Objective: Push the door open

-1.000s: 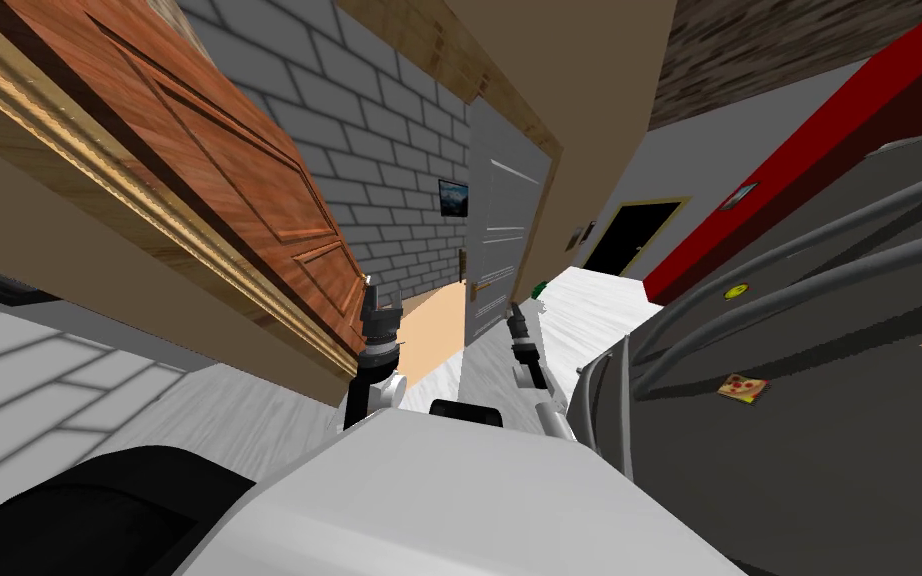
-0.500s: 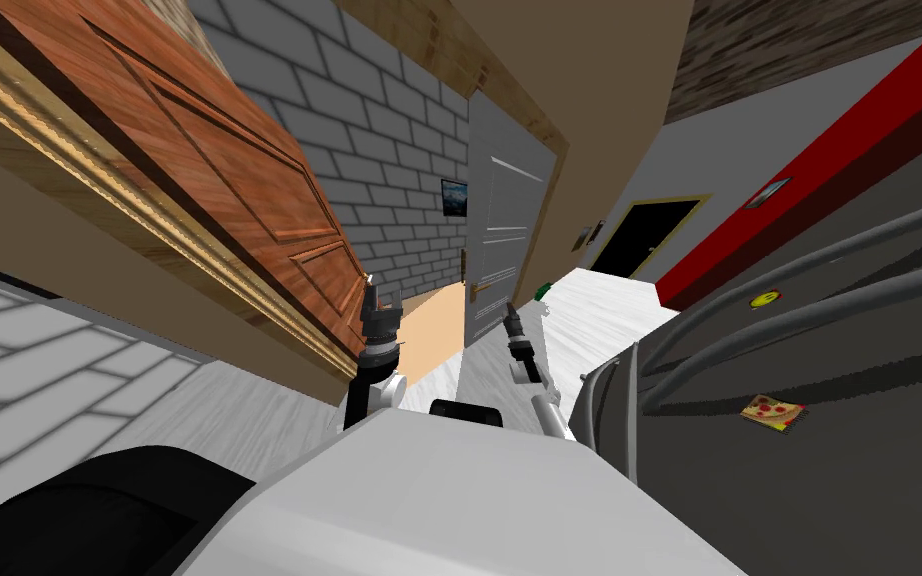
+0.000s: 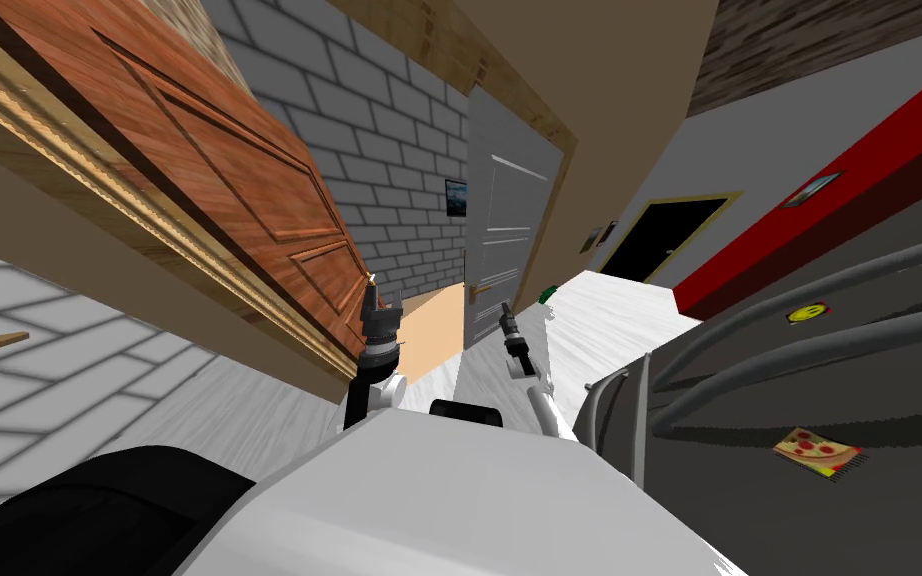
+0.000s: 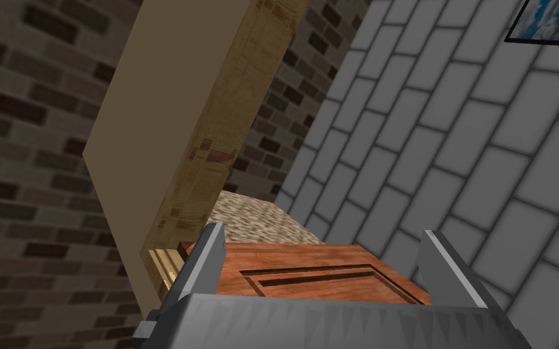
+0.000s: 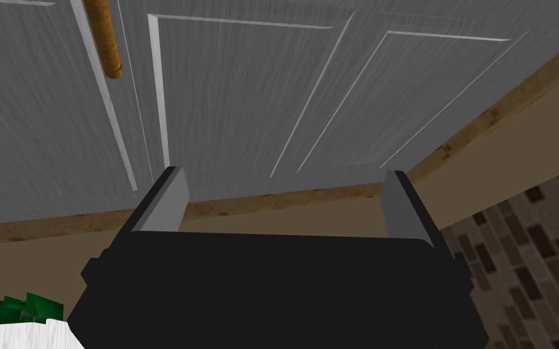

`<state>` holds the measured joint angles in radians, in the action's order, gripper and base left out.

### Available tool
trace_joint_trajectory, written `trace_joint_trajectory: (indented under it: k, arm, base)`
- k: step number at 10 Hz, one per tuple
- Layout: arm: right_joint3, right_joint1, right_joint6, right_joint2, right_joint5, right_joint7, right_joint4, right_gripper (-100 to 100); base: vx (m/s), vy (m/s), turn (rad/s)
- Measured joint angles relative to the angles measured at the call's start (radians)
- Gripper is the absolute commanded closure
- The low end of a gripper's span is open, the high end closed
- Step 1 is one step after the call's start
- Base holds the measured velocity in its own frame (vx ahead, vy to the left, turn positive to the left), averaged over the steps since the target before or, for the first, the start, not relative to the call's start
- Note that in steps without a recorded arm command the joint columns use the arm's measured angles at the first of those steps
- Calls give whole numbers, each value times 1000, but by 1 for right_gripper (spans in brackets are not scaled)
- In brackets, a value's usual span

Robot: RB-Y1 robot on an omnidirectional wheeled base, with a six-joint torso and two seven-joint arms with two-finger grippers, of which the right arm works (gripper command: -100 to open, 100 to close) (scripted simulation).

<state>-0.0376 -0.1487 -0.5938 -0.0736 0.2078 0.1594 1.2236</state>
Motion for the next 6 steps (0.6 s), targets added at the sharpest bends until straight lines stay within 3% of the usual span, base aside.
trace_joint_trajectory:
  k: [6]
  arm:
    - [1, -110, -5, 7, 20, 33, -177, -100]
  base:
    - [51, -95, 90]
